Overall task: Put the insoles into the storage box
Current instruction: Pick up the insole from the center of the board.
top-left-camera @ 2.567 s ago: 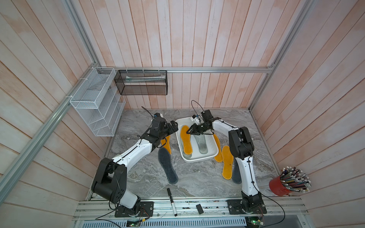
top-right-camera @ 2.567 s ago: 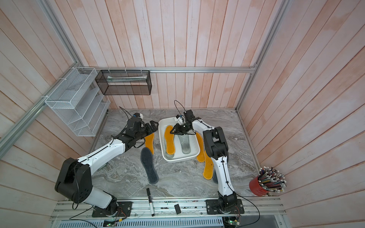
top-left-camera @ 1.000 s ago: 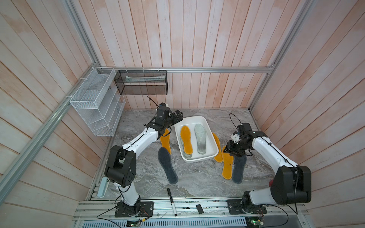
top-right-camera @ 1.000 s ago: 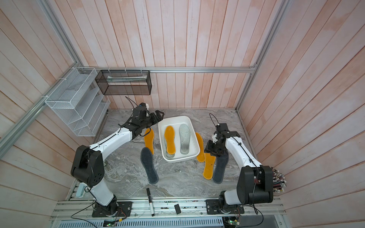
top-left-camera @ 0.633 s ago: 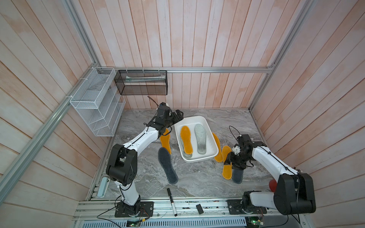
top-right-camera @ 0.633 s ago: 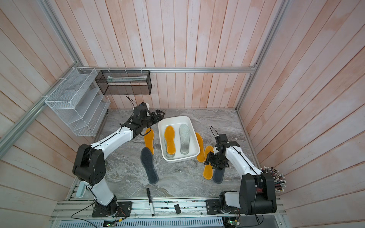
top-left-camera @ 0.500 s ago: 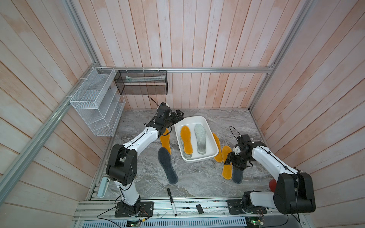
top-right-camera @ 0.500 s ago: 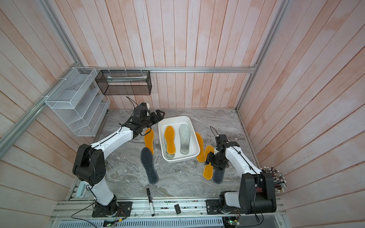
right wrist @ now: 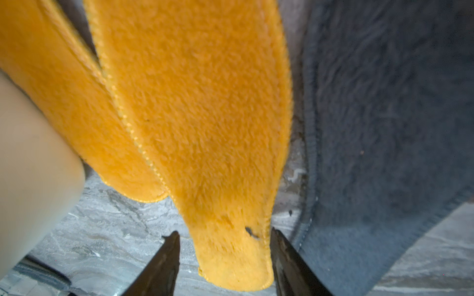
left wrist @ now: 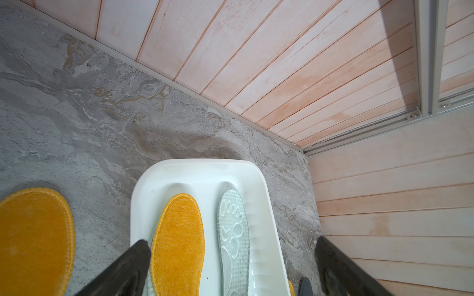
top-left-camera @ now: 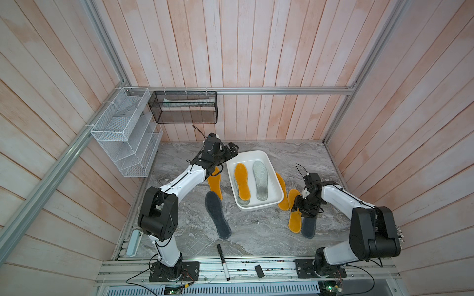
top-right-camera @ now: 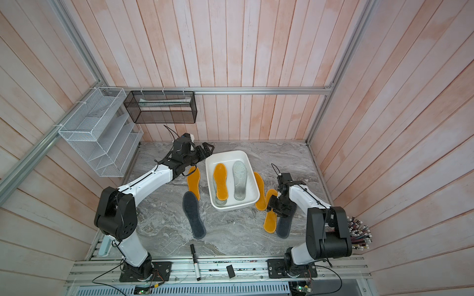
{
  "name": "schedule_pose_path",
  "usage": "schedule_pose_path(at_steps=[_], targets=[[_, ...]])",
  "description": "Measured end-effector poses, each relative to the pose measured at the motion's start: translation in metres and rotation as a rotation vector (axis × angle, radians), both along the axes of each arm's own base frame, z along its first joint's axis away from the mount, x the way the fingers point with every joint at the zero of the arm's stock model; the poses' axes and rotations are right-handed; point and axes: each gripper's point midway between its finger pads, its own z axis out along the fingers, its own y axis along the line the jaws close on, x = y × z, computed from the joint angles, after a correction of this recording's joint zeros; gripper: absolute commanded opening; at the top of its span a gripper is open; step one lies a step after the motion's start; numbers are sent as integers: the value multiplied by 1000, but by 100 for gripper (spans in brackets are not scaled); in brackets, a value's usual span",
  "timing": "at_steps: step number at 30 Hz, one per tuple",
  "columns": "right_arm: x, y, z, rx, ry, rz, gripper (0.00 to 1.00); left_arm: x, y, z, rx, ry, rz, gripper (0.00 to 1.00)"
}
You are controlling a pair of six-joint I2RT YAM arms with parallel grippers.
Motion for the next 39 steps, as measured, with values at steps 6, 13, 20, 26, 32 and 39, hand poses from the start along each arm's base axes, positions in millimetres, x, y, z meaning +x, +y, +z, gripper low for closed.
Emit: schedule_pose_path(at_steps=[6,13,20,26,32,39], targets=[[5,0,-6,-4,-5,0,52,-2,8,-5,5,10,13,100],[9,-4,-12,-28,-7,2,52,-4,11,-7,7,16,17,100],[9,-10,-15,-64,-5,11,48,-4,11,-6,6,14,17,100],[10,-12,-15,-79,-14,29,28,-4,11,-7,5,13,17,100],[20,-10,-11,-70,-70,36,11,-5,12,-9,7,17,18,100],[35,-7,3,-50,-161,42,0,-5,12,-9,4,19,19,100]])
